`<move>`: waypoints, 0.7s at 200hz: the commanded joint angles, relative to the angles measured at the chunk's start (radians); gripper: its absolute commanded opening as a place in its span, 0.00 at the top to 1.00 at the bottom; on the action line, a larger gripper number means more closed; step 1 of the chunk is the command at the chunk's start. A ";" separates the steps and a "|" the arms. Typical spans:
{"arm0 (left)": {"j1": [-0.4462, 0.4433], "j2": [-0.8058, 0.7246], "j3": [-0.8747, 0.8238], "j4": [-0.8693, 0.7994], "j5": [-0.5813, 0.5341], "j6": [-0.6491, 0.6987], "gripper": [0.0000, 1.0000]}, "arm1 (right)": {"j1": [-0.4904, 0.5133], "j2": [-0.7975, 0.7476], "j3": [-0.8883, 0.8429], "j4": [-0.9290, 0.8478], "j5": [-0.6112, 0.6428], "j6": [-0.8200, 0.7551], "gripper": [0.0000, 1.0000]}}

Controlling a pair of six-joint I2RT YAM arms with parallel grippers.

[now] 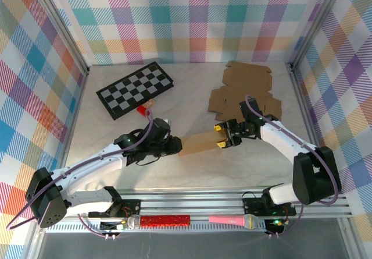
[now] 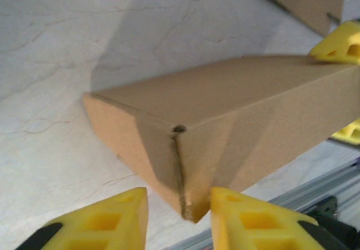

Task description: Fold the paper box

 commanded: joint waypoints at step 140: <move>0.317 -0.275 0.080 -0.266 -0.090 0.074 0.44 | 0.300 0.468 0.237 0.208 0.033 -0.296 0.31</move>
